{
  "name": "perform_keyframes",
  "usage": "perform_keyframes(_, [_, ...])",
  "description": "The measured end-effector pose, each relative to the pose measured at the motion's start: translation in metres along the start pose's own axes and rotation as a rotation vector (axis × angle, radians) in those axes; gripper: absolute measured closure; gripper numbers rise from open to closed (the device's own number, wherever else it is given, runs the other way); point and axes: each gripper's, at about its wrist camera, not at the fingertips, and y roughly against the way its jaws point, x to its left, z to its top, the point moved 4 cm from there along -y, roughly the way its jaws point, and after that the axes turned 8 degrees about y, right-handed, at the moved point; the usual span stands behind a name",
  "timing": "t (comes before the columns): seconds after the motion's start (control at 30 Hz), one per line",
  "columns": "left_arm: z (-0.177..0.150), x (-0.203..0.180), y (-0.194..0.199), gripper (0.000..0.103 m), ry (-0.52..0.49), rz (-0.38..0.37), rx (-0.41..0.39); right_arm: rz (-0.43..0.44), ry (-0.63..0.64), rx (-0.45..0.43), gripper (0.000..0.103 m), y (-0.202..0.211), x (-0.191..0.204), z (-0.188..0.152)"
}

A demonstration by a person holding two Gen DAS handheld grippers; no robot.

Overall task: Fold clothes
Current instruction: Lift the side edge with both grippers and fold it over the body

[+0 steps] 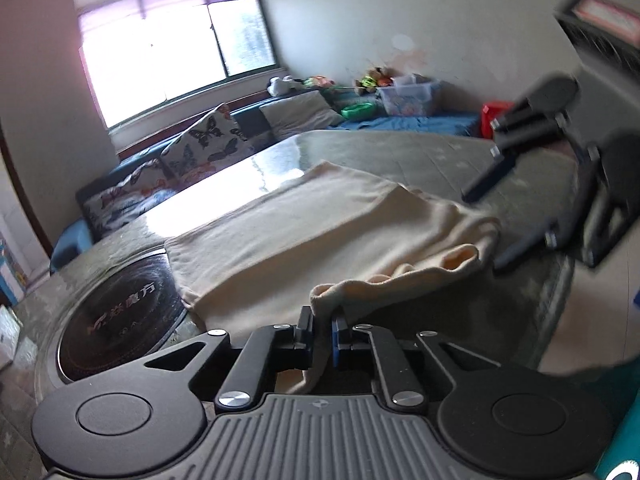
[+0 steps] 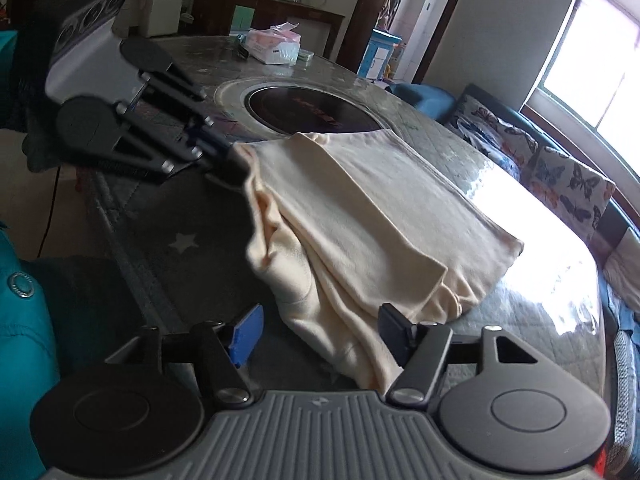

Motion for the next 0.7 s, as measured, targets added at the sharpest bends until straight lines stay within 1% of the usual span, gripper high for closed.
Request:
perform_keyframes(0.17, [0.013,0.016,-0.016,0.094,0.112,-0.015,0.018,-0.019,-0.011,-0.034,0.037,-0.016,-0.004,0.006])
perform_keyframes(0.3, [0.017,0.021,-0.023,0.094,0.149,-0.021,0.030,-0.016,-0.055,-0.058,0.047,-0.031,-0.011,0.012])
perform_keyframes(0.33, [0.016,0.022,-0.024,0.094,0.151,-0.022,0.032,-0.007,-0.071,-0.056,0.052,-0.034,-0.014,0.013])
perform_keyframes(0.37, [0.015,0.023,-0.023,0.094,0.152,-0.025,0.034,0.003,-0.088,-0.054,0.054,-0.038,-0.017,0.014])
perform_keyframes(0.4, [0.014,0.024,-0.021,0.091,0.150,-0.027,0.035,0.012,-0.104,-0.052,0.062,-0.041,-0.019,0.015])
perform_keyframes(0.43, [0.012,0.024,-0.019,0.087,0.147,-0.025,0.036,0.023,-0.132,-0.055,0.073,-0.042,-0.024,0.016])
perform_keyframes(0.47, [0.011,0.025,-0.016,0.085,0.144,-0.020,0.037,0.034,-0.159,-0.058,0.077,-0.043,-0.029,0.017])
perform_keyframes(0.57, [0.002,0.026,-0.006,0.083,0.125,-0.006,0.035,0.067,-0.241,-0.067,0.083,-0.046,-0.044,0.020])
perform_keyframes(0.6, [-0.001,0.026,-0.003,0.081,0.116,0.001,0.037,0.077,-0.268,-0.070,0.086,-0.047,-0.049,0.021])
perform_keyframes(0.7, [-0.010,0.026,0.004,0.070,0.080,0.027,0.039,0.076,-0.305,-0.084,0.088,-0.045,-0.058,0.023])
